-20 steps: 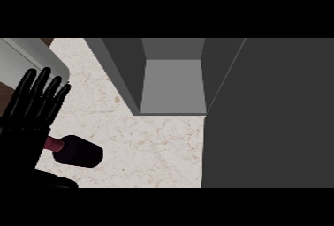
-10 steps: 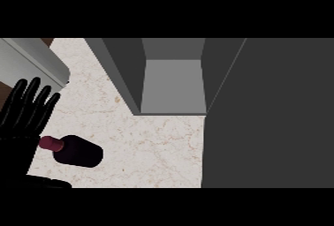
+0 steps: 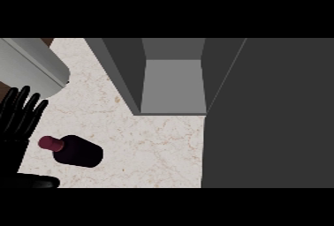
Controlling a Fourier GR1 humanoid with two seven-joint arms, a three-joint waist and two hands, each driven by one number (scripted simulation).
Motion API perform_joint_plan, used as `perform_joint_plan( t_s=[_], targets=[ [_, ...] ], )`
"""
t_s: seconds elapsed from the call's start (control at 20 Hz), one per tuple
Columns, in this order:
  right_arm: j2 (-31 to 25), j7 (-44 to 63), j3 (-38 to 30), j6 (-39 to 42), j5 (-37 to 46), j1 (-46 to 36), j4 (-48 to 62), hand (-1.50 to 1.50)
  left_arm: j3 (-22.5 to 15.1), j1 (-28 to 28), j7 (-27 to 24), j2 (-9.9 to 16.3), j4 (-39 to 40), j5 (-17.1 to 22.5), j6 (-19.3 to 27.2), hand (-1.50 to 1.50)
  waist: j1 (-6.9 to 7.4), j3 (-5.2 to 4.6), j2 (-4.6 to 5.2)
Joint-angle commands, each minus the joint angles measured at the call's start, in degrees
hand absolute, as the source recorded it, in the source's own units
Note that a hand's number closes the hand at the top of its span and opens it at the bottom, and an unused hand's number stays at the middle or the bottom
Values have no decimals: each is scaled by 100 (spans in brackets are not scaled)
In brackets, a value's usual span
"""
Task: Pick up the wine, place it into the cabinet and close the cabinet
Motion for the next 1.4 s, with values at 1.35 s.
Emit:
perform_joint_plan(
  t_s=[1.35],
  targets=[
    [157, -92, 30, 308, 26, 394, -252, -150, 595, -96, -2780, 301, 3686, -1124, -1457, -150, -16, 2, 0]
  ],
)
